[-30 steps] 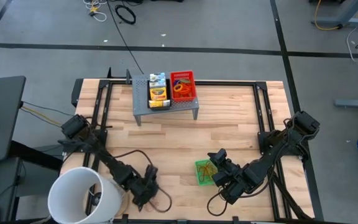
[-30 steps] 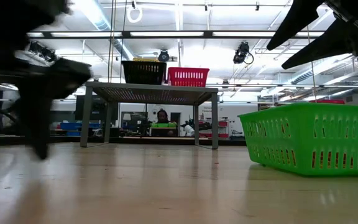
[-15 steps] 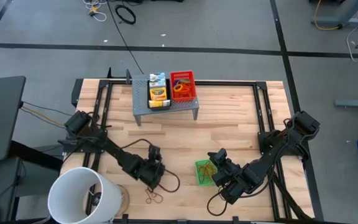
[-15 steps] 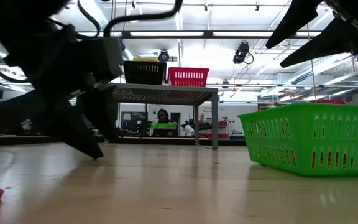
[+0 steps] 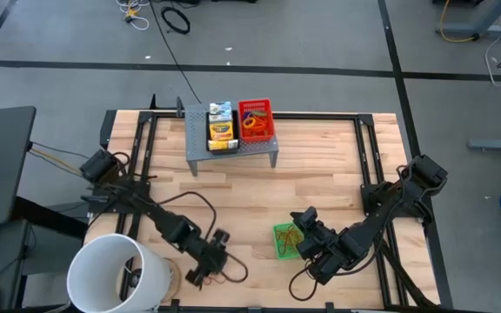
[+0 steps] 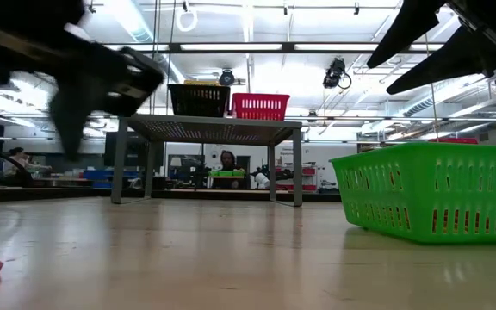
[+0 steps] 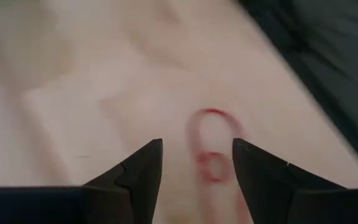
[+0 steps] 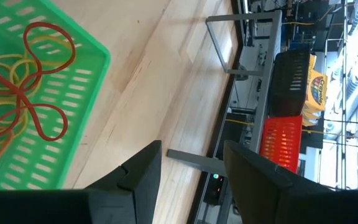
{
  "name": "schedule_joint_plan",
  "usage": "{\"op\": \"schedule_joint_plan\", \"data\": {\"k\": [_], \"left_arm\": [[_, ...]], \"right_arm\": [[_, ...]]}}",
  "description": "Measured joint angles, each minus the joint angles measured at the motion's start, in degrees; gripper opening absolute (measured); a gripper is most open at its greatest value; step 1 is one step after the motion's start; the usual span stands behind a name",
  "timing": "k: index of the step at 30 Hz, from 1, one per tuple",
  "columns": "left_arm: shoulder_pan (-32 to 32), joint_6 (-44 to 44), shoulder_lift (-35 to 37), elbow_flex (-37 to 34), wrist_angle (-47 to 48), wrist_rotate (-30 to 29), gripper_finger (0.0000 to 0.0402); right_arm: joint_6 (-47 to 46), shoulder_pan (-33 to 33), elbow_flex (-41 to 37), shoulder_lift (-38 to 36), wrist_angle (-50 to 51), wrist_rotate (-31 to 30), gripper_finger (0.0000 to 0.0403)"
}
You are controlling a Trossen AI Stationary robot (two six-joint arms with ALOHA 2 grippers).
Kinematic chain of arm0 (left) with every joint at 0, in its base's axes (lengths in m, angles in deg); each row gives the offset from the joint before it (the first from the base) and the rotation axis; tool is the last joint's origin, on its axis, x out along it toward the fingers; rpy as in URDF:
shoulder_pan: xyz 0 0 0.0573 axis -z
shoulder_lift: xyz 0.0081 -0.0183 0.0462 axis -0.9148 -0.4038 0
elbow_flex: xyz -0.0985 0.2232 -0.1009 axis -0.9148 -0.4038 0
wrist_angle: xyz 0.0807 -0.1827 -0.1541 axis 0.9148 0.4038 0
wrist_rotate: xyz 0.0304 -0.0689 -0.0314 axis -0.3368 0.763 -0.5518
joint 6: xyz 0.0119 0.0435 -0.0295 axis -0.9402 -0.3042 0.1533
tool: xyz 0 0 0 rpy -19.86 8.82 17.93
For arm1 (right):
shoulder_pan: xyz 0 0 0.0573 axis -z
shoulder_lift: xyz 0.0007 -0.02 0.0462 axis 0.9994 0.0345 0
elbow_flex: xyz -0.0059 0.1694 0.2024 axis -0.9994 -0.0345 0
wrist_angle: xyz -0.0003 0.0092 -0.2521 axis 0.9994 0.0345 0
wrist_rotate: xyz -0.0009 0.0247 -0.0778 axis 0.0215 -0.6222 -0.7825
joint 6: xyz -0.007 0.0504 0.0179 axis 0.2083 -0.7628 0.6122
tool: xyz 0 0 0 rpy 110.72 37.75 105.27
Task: Pick & Place Office Desk Supplies
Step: Put the red rubber band into the green bin
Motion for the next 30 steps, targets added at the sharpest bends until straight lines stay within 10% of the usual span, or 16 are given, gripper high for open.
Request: {"op": "schedule_joint_plan", "data": {"k": [7, 19, 30], "left_arm": [[1.8, 2.73, -3.12, 0.0, -1.49, 5.19, 0.0204], [2.0, 0.65, -7.68, 0.28, -1.66, -2.46, 0.0199], [1.6, -2.17, -7.88, 0.28, -0.79, -1.78, 0.0009]], "right_arm": [[0.05, 0.0, 0.0, 0.0, 0.1, 0.0, 0.0181], [0.26, 0.0, 0.0, 0.0, -0.02, -0.04, 0.0181], [0.46, 0.0, -0.02, 0.0, -0.08, -0.04, 0.0181]]}}
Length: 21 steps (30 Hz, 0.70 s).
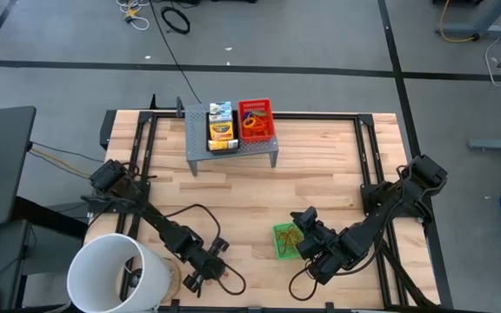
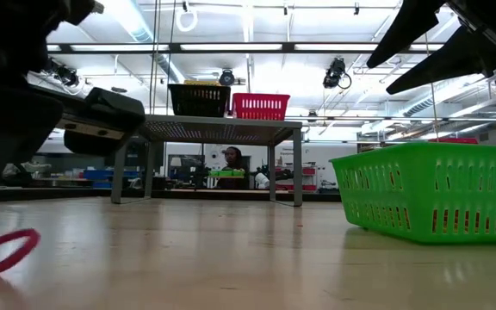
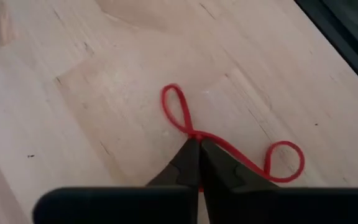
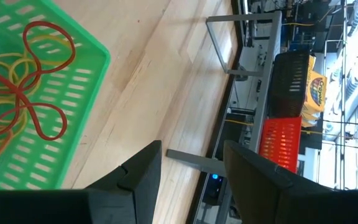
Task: Pick & Place Office Desk Supplies
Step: Put the red rubber band into the green bin
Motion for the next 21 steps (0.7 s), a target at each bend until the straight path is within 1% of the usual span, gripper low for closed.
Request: {"op": "schedule_joint_plan", "data": {"k": [4, 6, 11, 15, 17, 21], "left_arm": [[-0.05, -0.16, 0.32, -0.06, 0.15, -2.36, 0.0005], [-0.23, -0.53, 0.81, -0.15, 0.6, -5.46, 0.0004], [-1.99, -2.67, 2.36, -0.44, 1.58, -16.02, 0.0002], [-3.55, -4.74, 3.74, -0.33, 0.23, -19.62, 0.0002], [-4.37, -6.62, 3.88, -0.33, -0.74, -20.69, 0.0001], [-5.96, -10.22, 4.29, -0.33, -3.81, -22.59, 0.0001]], "right_arm": [[-0.09, 0.0, 0.01, 0.0, -0.01, 0.0, 0.0181], [-0.91, 0.0, 0.02, 0.0, -0.01, 0.0, 0.0181], [-1.53, 0.0, 0.01, 0.0, -1.92, 0.02, 0.0181], [-1.64, 0.16, 0.02, 0.0, -6.57, 0.12, 0.0181], [-2.57, 0.73, 0.02, 0.0, -9.64, 1.98, 0.0181], [-5.17, 2.95, 0.0, 0.0, -14.72, 10.36, 0.0181]]}}
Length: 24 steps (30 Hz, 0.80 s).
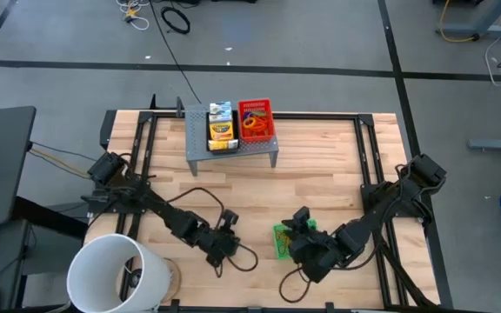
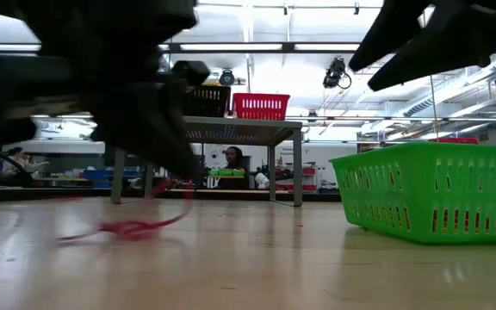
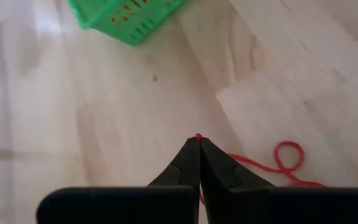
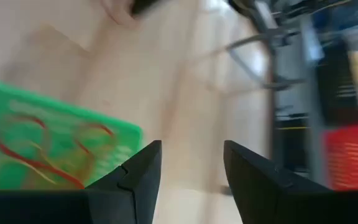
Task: Pick & Place Office Desk Supplies
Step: Put the red rubber band into the green bin
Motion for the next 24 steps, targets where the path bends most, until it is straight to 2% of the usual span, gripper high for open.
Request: {"op": "schedule_joint_plan", "data": {"k": [4, 7, 13, 17, 24], "left_arm": [[-1.28, -3.53, 0.57, 0.02, -1.95, -2.09, 0.0001], [-2.16, -5.91, 2.23, 0.09, -2.98, -3.3, 0.0001], [-2.47, -11.08, 7.08, 0.11, -5.59, -7.58, 0.0001], [-2.44, -15.25, 9.49, 0.15, -8.25, -9.56, 0.0], [-2.46, -20.29, 11.04, 0.15, -11.84, -11.02, 0.0]], "right_arm": [[-2.19, 2.62, 0.0, 0.0, -4.98, 9.46, 0.0181], [-4.08, 4.59, 0.0, 0.0, -8.21, 14.15, 0.0181], [-10.67, 9.37, 0.0, 0.0, -10.63, 18.36, 0.0185], [-9.92, 11.73, 0.0, 0.0, -16.22, 24.07, 0.0199], [-6.94, 15.45, 0.0, 0.0, -23.74, 26.75, 0.0217]]}}
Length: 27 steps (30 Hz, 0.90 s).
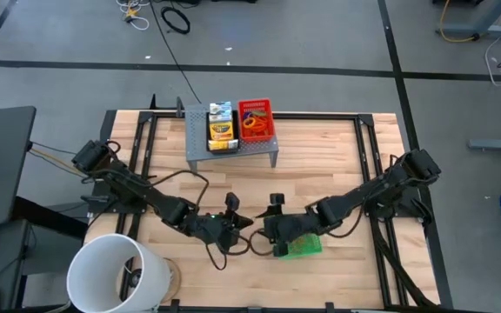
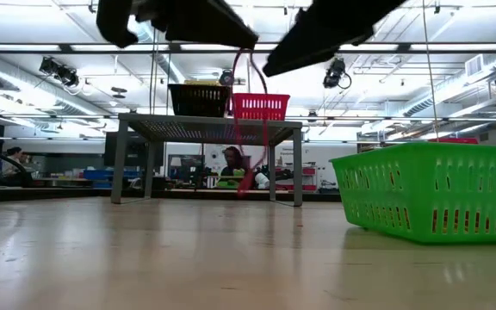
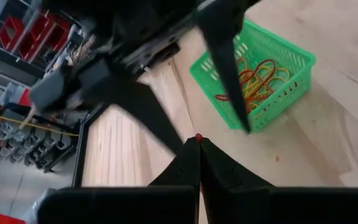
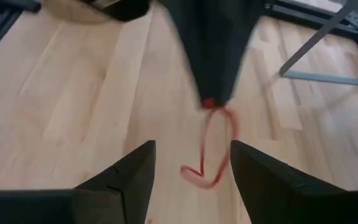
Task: Pick & Place Office Desk Supplies
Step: Put the red rubber band into the green bin
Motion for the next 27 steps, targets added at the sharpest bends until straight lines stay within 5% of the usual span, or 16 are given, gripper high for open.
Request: {"op": "schedule_joint_plan", "data": {"k": [6, 15, 19, 24, 27], "left_arm": [[-0.02, -1.93, 0.02, 0.0, -1.15, 0.39, 0.0], [-0.08, -6.25, 0.02, 0.0, -7.42, 0.44, 0.0], [-0.42, -7.65, 0.02, 0.0, -9.07, 0.46, 0.0], [-0.7, -9.44, 0.02, 0.0, -10.85, 0.36, 0.0], [-0.68, -10.02, 0.0, 0.0, -11.33, 0.63, 0.0]], "right_arm": [[2.05, 3.34, 0.0, 0.0, -2.34, 2.35, 0.0217], [4.86, 6.74, 0.0, 0.0, -8.7, 13.86, 0.0195], [4.64, 7.39, 0.0, 0.0, -8.95, 16.82, 0.0144], [4.76, 7.36, 0.0, 0.0, -8.32, 17.28, 0.0022], [4.88, 7.09, 0.0, 0.0, -7.02, 17.1, 0.0007]]}}
